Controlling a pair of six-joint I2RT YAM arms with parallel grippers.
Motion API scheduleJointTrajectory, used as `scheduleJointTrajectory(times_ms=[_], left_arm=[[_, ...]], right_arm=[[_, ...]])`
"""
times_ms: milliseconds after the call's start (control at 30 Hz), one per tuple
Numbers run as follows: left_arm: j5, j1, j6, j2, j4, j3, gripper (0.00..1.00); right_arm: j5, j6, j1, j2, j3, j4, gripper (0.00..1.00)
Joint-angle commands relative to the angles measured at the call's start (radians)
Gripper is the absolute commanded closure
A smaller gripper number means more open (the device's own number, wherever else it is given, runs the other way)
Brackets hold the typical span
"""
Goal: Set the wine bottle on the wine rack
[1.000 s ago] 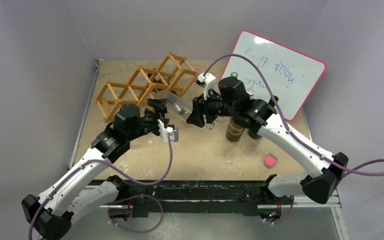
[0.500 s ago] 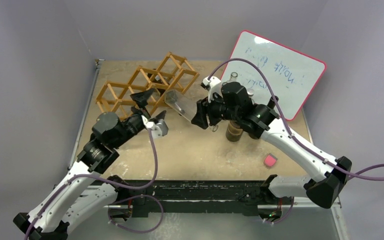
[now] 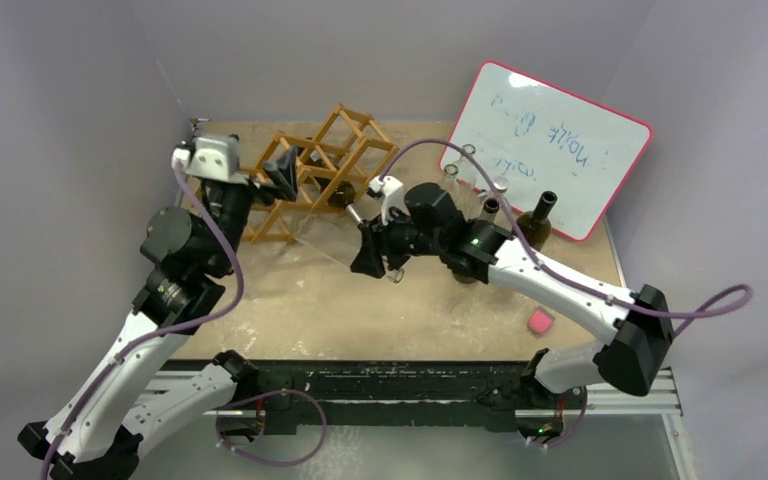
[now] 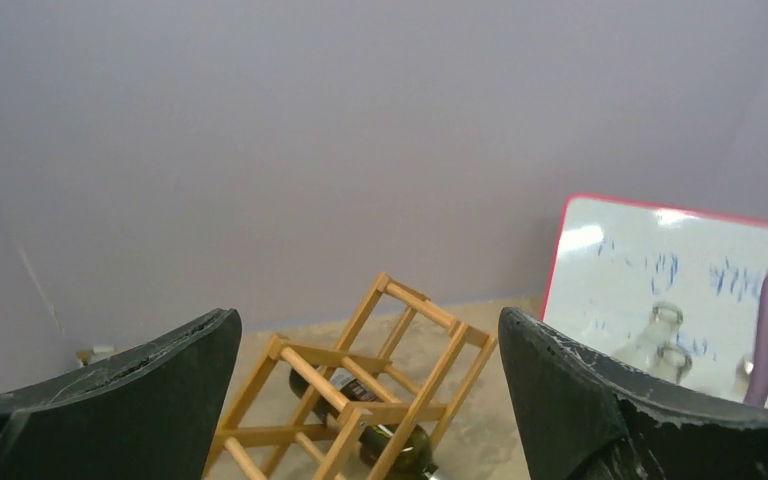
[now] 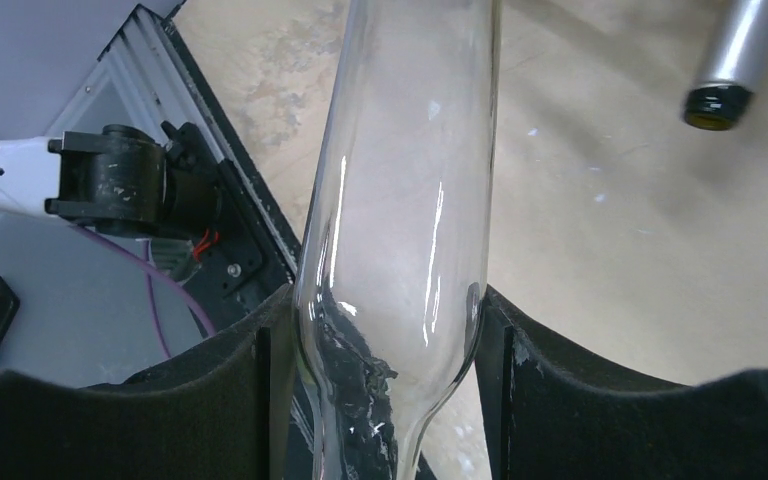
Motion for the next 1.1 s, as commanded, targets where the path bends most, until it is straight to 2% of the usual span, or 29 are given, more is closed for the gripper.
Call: scheduleJointTrajectory(times_ms=[0,367,500,667,1067], left_arm=[[-0.266,0.002,-0.287,0.071,-0.152,0.139,0.00],[-0.213,0.002,-0.349,0.078,-0.206,0.142,0.00],[-0.218,0.002,-0.288,0.069,-0.220,0.153,0.00],[-0.270,0.002,-0.242,0.052,-0.251,0.190,0.00],[-0.248,0.003,-0.293,-0.002,-0.336,0.163,0.00]], right_arm=[[0.074,0.091,0.067,0.071,0.035,0.199,1.00],[0.292,0.175,0.167,0.287,0.140,0.216,1.00],[0.362,0.218,0.187,0.343,0.156,0.264,1.00],[0.400,0.251,0.202,0.386,0.172,0.339,1.00],[0.451,0.284,0.204,0.424,0.182,0.444,1.00]])
